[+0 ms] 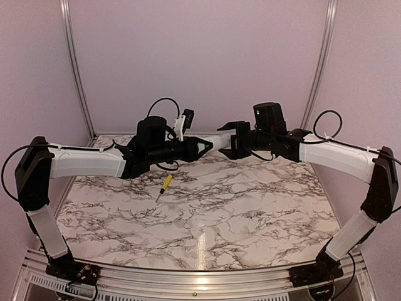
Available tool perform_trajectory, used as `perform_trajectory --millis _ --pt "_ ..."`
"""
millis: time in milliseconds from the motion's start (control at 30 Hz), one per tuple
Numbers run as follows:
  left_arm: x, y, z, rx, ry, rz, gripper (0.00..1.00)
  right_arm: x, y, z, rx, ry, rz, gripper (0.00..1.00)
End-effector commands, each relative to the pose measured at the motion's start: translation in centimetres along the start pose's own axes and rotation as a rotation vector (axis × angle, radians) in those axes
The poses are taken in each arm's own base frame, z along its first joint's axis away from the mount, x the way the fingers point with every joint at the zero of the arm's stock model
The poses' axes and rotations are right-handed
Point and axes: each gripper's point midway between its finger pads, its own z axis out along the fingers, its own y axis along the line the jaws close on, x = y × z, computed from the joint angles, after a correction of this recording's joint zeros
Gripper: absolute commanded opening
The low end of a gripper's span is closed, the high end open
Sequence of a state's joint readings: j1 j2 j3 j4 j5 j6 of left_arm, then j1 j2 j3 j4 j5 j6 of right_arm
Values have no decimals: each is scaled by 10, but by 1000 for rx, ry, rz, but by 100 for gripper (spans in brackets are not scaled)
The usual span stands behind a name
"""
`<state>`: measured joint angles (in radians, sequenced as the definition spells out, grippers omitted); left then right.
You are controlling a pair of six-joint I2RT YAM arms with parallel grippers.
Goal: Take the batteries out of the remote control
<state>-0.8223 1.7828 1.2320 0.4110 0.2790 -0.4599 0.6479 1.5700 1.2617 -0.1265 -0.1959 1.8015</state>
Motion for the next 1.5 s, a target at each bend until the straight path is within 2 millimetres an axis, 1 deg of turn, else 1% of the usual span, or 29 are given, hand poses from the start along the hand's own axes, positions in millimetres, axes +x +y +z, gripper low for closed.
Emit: perform_trajectory --millis 0,167,267,467,600,733,800,867,900,1000,1133,1167,1200,1300,1400,1467 --pt "-11 -12 -9 6 -2 24 0 8 10 0 -25 19 -33 75" --pt "-14 -9 -25 -47 0 47 0 5 9 -2 -15 15 -92 94" --pt "-14 -7 -35 -74 15 59 0 3 7 -7 -4 9 -133 98" --pt "-12 -2 -59 -118 39 25 0 0 -6 -20 39 -5 -217 98" --pt "-8 9 -75 -194 69 -2 0 -2 -16 -30 81 -18 -281 98" --pt "0 20 -91 -270 127 15 0 -7 -18 -44 110 -56 -344 98" --pt "-1 26 -99 -284 127 1 0 -10 -20 -51 132 -82 -367 98" --pt "-4 33 -107 -284 114 -45 0 -14 -21 -57 153 -106 -387 98" --pt "-8 39 -111 -279 102 -79 0 -15 -21 -61 161 -121 -392 98" --pt "-9 56 -120 -235 102 -197 0 -21 -24 -70 187 -158 -403 98" --pt "0 83 -126 -269 139 -294 0 -27 -27 -81 218 -198 -425 97" --pt "5 85 -127 -269 162 -303 0 -27 -27 -83 226 -197 -436 98" --pt "8 85 -127 -271 175 -301 0 -31 -26 -85 233 -226 -457 97" --pt "13 85 -132 -275 184 -304 0 -33 -26 -88 254 -232 -517 97" --pt "28 88 -133 -295 245 -351 0 -31 -21 -89 249 -220 -582 97" --pt "39 85 -133 -276 288 -388 0 -29 -17 -90 239 -211 -635 97"
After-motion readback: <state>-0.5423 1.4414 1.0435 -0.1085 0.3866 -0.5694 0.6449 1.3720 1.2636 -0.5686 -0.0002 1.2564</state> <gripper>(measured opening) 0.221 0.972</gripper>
